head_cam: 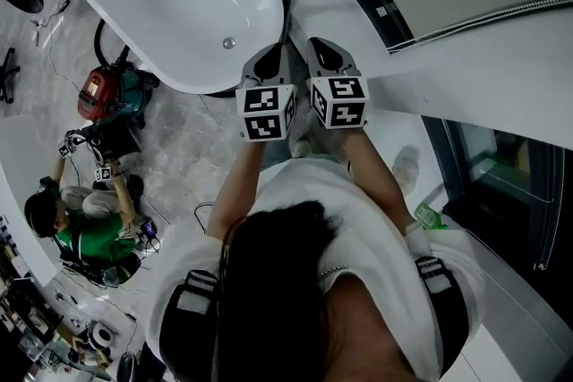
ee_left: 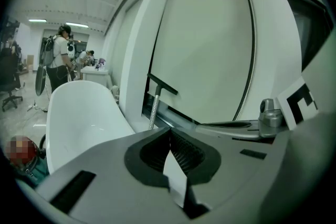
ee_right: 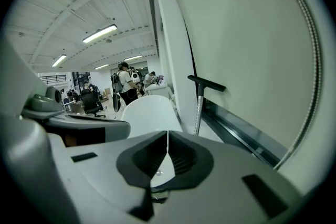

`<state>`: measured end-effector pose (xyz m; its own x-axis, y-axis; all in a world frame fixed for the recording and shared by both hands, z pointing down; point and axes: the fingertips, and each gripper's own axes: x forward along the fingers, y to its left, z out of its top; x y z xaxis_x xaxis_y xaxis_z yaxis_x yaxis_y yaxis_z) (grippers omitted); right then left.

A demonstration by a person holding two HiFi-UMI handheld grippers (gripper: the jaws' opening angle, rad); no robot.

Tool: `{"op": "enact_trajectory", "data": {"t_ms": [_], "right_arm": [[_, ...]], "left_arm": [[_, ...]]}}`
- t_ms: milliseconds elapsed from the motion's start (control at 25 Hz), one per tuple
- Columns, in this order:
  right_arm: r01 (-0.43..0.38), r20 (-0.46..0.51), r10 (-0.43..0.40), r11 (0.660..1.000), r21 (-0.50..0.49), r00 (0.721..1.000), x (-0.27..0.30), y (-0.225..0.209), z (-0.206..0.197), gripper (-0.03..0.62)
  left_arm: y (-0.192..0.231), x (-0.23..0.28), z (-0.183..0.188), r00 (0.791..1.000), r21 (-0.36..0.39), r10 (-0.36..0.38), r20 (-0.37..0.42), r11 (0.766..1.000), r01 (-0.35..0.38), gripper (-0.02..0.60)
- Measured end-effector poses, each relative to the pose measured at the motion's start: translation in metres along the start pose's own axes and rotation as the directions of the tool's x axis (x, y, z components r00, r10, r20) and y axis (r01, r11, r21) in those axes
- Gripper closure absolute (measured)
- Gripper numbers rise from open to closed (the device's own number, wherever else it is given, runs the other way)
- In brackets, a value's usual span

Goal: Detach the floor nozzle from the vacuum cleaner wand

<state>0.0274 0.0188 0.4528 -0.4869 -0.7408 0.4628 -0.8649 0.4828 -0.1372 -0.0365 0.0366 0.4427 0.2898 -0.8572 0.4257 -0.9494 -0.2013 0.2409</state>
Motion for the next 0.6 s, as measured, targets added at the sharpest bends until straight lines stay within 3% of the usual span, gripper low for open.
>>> {"op": "enact_trajectory", "data": {"t_ms": [600], "right_arm": [[0.038, -0.011, -0.038, 0.999, 0.008, 0.999, 0.037, 0.003, 0.021, 0.578]], "left_arm": [[0.031, 0.028, 0.023, 0.999, 0.009, -0.03, -0.015, 0.999, 0.031, 0.577]]}}
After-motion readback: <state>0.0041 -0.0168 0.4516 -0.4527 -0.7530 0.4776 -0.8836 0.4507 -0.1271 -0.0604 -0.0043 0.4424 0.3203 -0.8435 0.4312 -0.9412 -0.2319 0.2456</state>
